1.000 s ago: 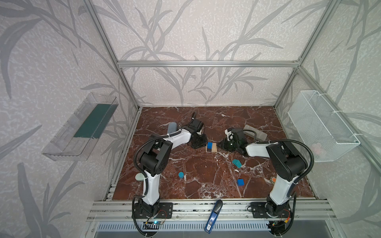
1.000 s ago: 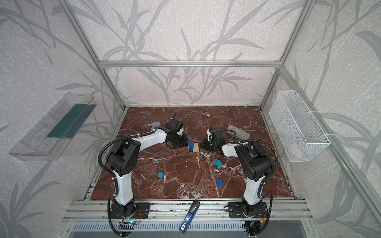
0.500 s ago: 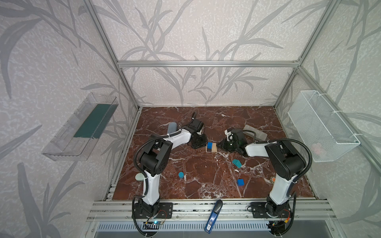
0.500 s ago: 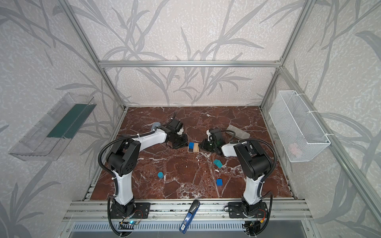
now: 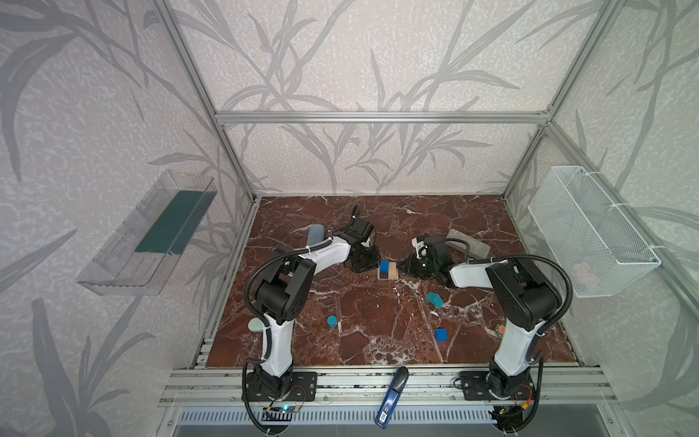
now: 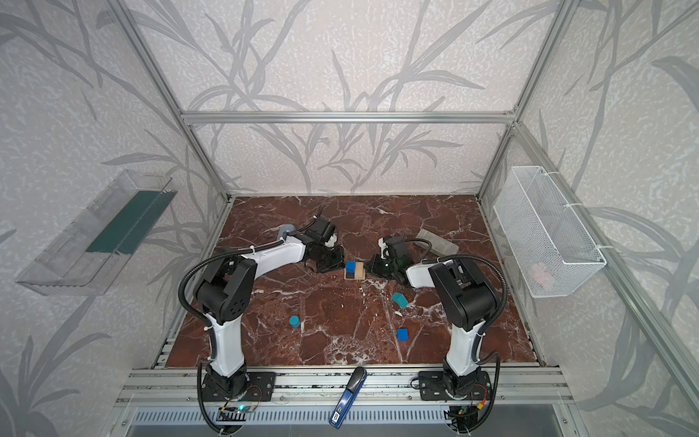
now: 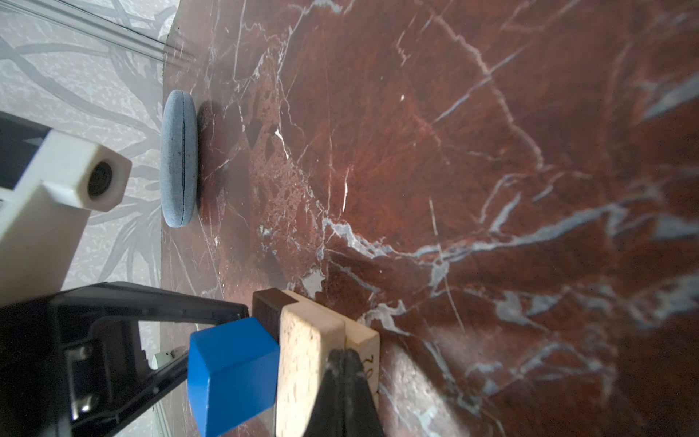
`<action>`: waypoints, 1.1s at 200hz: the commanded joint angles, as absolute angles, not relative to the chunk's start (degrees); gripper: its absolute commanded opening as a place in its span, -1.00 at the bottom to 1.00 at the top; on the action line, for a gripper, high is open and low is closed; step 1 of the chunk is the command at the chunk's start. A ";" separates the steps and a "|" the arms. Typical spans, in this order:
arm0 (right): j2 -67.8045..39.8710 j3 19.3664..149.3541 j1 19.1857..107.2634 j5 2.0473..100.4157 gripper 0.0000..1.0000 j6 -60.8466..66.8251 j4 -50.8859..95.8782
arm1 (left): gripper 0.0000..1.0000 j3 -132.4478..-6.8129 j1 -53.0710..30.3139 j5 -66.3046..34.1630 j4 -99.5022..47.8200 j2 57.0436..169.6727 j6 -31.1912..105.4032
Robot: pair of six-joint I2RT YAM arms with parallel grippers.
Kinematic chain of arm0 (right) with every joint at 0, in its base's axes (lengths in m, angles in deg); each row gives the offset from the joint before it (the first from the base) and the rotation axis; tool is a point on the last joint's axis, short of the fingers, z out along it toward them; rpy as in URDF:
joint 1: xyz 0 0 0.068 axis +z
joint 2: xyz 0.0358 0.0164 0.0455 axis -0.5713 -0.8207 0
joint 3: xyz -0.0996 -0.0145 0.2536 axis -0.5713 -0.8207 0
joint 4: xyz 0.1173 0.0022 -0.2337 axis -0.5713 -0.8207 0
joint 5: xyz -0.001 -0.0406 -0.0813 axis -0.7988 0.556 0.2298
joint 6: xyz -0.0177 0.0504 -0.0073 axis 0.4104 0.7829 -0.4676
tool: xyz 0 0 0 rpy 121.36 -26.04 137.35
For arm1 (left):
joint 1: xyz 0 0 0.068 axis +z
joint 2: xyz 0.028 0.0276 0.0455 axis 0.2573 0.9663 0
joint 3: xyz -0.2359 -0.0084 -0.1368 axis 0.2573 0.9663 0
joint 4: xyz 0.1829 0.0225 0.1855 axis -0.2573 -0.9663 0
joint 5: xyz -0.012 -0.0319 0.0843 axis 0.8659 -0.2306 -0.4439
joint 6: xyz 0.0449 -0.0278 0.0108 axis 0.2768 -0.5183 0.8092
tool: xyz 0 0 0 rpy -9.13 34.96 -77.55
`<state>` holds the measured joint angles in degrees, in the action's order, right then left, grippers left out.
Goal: Build the wood block tower
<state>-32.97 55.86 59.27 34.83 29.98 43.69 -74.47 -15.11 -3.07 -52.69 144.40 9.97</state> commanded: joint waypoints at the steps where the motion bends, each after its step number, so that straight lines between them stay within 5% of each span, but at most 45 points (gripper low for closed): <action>1: -33.65 57.29 59.58 34.21 -1.00 30.25 44.56 | -1.00 -74.33 -15.50 -3.96 -53.97 142.36 9.38; 220: -32.74 57.38 59.63 34.64 -1.00 29.70 43.63 | -1.00 -74.70 -15.53 -4.59 -54.99 141.57 9.77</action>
<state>-33.41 55.86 59.27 34.63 30.28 44.10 -74.47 -15.15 -3.25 -52.89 144.27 9.99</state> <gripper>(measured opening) 0.046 0.047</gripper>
